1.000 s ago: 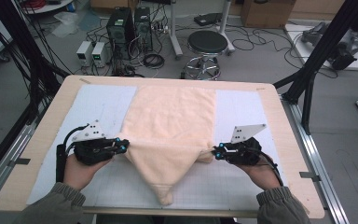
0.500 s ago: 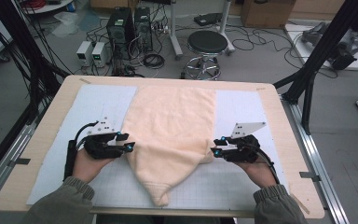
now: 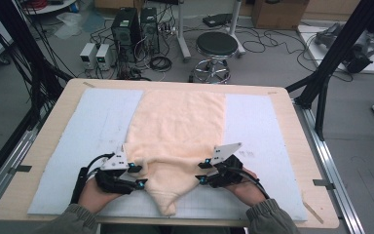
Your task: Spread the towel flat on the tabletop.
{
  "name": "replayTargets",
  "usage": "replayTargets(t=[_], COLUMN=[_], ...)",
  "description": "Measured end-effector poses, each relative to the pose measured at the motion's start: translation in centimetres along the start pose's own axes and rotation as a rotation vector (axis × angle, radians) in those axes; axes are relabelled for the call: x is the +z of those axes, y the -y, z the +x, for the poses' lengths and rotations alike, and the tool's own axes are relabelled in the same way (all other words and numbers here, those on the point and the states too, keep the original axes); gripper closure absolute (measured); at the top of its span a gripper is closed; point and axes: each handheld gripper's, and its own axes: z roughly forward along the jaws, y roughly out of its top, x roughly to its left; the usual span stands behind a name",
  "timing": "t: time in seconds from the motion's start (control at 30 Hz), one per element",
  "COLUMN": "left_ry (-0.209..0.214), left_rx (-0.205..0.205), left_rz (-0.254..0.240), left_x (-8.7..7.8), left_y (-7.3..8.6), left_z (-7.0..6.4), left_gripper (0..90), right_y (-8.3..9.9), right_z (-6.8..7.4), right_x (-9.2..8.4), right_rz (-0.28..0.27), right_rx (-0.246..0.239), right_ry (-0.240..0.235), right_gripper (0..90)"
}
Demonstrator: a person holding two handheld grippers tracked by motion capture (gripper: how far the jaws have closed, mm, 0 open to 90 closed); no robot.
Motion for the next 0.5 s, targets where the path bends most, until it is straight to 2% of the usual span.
replayTargets(t=[0.07,0.1,0.13,0.2,0.23,0.27,0.37,0.43,0.5], left_ry=[-0.025,-0.041,-0.068,-0.104,-0.098,-0.088,-0.090,-0.107,-0.135], left_rx=[0.028,0.041,0.054,0.070,0.050,0.034,0.021,0.009,-0.007], left_rz=[0.007,0.011,0.018,0.023,0.027,0.024,-0.009,-0.065,-0.118], left_x=[0.8,1.1,1.2,1.3,1.2,1.1,-0.2,-1.8,-3.4], left_y=[-0.3,-0.5,-0.7,-0.8,-0.8,-0.9,-1.4,-2.2,-3.6], left_z=[-0.3,-0.3,-0.4,-0.3,-0.1,0.0,0.1,0.5,1.6], left_gripper=[46.7,48.8,55.4,75.4,82.2,84.8,86.4,86.6,86.7], right_y=[0.0,0.0,0.0,-0.2,-0.3,-0.4,-1.0,-1.9,-3.1], right_z=[-0.1,0.0,0.1,0.1,0.0,-0.1,0.2,0.7,0.7], right_x=[1.3,2.0,2.5,2.8,2.9,2.8,1.8,0.2,-1.7], right_rz=[0.023,0.043,0.053,0.051,0.057,0.064,0.064,0.023,-0.022], right_rx=[0.008,0.001,-0.016,-0.020,-0.013,-0.006,-0.002,-0.015,-0.023], right_ry=[-0.001,0.001,0.014,0.022,0.012,0.002,-0.015,-0.012,0.002], right_gripper=[56.6,61.7,67.0,78.5,81.5,83.7,85.7,86.2,86.5])
